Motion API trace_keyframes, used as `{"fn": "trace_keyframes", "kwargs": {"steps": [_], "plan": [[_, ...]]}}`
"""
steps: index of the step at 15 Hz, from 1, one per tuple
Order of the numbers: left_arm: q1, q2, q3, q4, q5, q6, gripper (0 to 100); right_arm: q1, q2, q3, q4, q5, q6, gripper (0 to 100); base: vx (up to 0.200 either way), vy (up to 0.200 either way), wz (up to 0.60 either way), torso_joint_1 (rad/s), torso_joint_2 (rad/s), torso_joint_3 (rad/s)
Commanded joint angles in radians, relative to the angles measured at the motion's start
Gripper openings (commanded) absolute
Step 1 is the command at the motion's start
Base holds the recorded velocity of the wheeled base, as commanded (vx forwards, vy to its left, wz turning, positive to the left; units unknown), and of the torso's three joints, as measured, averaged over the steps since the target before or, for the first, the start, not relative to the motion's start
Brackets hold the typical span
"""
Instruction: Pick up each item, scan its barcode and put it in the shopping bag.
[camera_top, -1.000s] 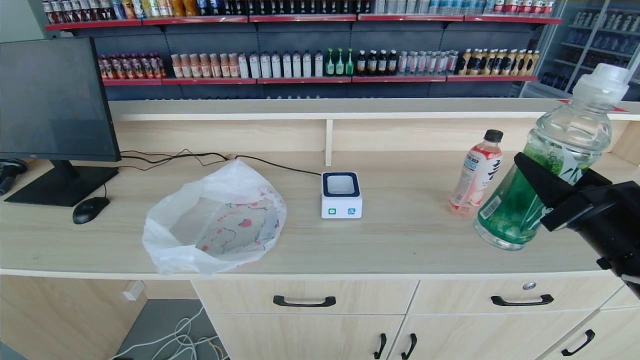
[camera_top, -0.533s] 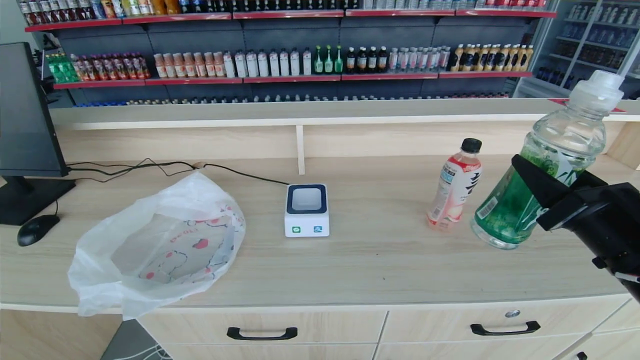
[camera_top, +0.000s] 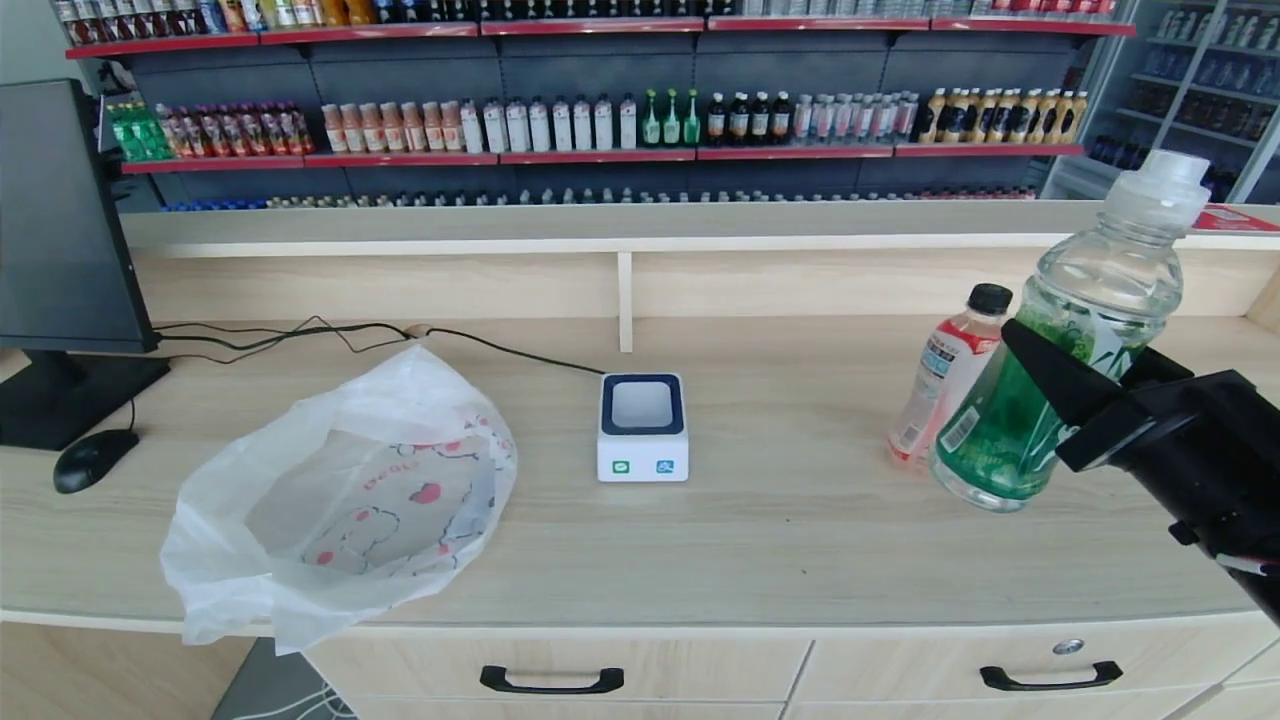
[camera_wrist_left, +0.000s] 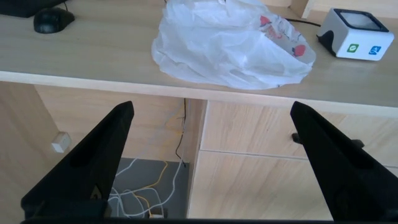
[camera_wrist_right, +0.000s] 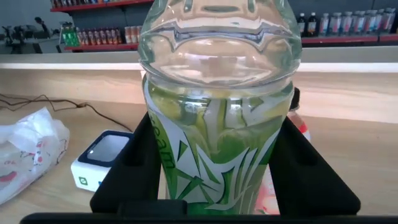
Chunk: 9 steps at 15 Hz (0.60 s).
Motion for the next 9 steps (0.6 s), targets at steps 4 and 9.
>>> {"fn": "trace_keyframes", "kwargs": {"steps": [4, 9], "plan": [[0.0, 0.0, 0.0, -0.002, 0.0, -0.006, 100, 0.014, 0.005, -0.007, -0.006, 0.001, 0.0, 0, 0.0, 0.2, 0.0, 0.001, 0.0, 0.002], [0.0, 0.001, 0.0, -0.002, 0.0, -0.006, 100, 0.033, 0.007, -0.002, -0.006, 0.003, -0.015, 0, 0.0, 0.2, 0.0, 0.001, 0.0, 0.005]]}}
